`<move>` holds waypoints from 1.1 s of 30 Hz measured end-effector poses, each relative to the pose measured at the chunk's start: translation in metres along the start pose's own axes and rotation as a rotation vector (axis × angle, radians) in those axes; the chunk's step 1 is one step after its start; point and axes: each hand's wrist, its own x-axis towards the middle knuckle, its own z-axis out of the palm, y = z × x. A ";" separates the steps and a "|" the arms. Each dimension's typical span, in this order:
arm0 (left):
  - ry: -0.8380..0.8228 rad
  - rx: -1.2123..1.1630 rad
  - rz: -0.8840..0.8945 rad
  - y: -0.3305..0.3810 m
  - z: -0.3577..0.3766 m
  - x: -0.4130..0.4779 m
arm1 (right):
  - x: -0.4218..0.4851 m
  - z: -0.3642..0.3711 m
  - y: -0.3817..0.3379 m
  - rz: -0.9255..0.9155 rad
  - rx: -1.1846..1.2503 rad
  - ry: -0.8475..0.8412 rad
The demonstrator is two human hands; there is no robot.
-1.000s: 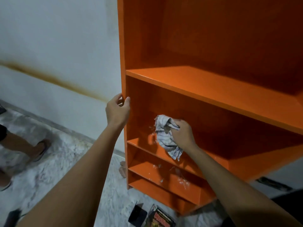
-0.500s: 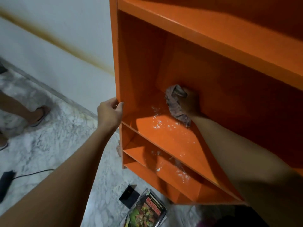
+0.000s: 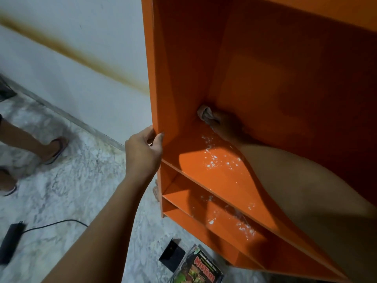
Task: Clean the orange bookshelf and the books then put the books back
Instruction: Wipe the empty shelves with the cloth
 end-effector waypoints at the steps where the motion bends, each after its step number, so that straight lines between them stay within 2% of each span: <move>1: -0.007 0.002 0.010 0.002 0.000 -0.001 | -0.003 0.002 -0.004 -0.015 0.060 -0.008; 3: -0.009 0.002 0.022 0.001 -0.001 -0.002 | -0.018 0.003 -0.016 0.007 0.141 -0.064; 5: -0.016 -0.012 0.012 0.001 -0.001 0.000 | -0.034 0.011 -0.022 0.091 0.190 -0.204; 7: -0.019 -0.018 0.002 0.003 -0.001 0.000 | -0.056 0.019 -0.036 0.095 0.159 -0.273; 11: -0.021 0.021 -0.003 0.007 -0.004 0.002 | -0.110 0.026 -0.082 -0.221 0.259 -0.316; 15: -0.056 0.012 -0.036 0.011 -0.007 0.001 | -0.172 0.038 -0.116 -0.338 0.263 -0.602; 16: -0.057 0.002 -0.043 0.012 -0.007 0.000 | -0.188 0.039 -0.119 -0.346 0.311 -0.628; 18: -0.049 0.002 -0.075 0.013 -0.006 -0.002 | -0.210 0.027 -0.121 -0.281 0.459 -0.602; 21: 0.031 0.008 -0.160 0.016 0.003 -0.018 | -0.219 -0.016 -0.098 -0.058 0.580 -0.484; 24: 0.108 -0.007 -0.424 0.013 0.027 -0.043 | -0.208 -0.061 -0.057 0.047 0.573 -0.256; 26: 0.008 -0.075 -0.649 0.004 0.046 -0.057 | -0.192 -0.083 -0.026 0.095 0.530 -0.101; 28: -0.079 -0.158 -0.802 -0.001 0.062 -0.064 | -0.171 -0.103 0.002 0.192 0.485 -0.001; 30: -0.097 -0.214 -0.849 -0.001 0.069 -0.066 | -0.149 -0.123 0.025 0.217 0.482 0.121; 33: -0.109 -0.356 -0.947 0.001 0.073 -0.063 | -0.118 -0.141 0.049 0.123 0.335 0.157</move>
